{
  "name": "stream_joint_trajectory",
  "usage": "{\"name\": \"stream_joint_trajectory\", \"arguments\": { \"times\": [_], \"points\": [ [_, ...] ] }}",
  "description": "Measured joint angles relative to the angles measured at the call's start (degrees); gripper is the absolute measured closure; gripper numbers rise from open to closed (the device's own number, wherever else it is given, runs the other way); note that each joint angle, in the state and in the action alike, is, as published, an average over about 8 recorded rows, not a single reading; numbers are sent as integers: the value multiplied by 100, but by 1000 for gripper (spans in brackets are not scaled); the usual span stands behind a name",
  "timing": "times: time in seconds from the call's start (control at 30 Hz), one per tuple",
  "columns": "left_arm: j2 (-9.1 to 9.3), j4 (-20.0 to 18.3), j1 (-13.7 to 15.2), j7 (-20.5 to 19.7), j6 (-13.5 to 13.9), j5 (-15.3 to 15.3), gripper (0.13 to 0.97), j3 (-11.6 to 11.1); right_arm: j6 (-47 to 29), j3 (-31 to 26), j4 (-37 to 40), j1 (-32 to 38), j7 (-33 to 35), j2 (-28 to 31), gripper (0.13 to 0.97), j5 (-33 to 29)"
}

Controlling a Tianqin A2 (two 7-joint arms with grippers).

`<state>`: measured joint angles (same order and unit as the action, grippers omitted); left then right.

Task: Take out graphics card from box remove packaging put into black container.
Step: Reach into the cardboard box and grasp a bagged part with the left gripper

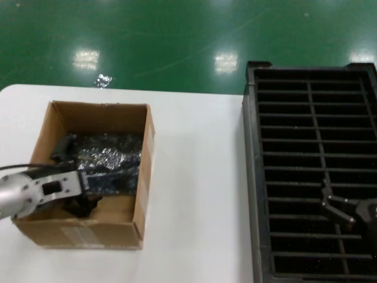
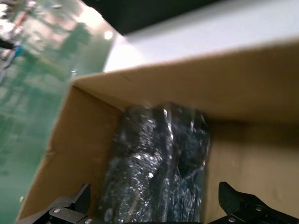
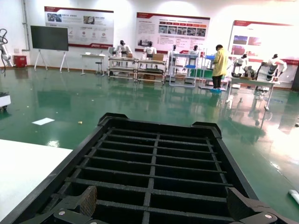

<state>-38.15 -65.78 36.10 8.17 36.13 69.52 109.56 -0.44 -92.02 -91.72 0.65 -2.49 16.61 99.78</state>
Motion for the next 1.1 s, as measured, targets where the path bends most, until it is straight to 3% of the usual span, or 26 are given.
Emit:
{"name": "stream_joint_trajectory", "arguments": {
  "times": [0.1, 0.2, 0.47, 0.67, 0.97, 1.1],
  "points": [
    [183, 499, 373, 370, -13, -220, 137, 260, 0, 0, 0, 0, 0, 0, 129, 0],
    [376, 911, 608, 750, -191, -316, 141, 419, 0, 0, 0, 0, 0, 0, 129, 0],
    [745, 1481, 821, 1649, -827, -36, 197, 463, 0, 0, 0, 0, 0, 0, 129, 0],
    [823, 1684, 883, 2015, -1058, 172, 215, 433, 0, 0, 0, 0, 0, 0, 129, 0],
    [815, 1766, 865, 2145, -1120, 314, 354, 425, 0, 0, 0, 0, 0, 0, 129, 0],
    [795, 1712, 825, 2100, -1126, 293, 456, 440, 0, 0, 0, 0, 0, 0, 129, 0]
  ]
}}
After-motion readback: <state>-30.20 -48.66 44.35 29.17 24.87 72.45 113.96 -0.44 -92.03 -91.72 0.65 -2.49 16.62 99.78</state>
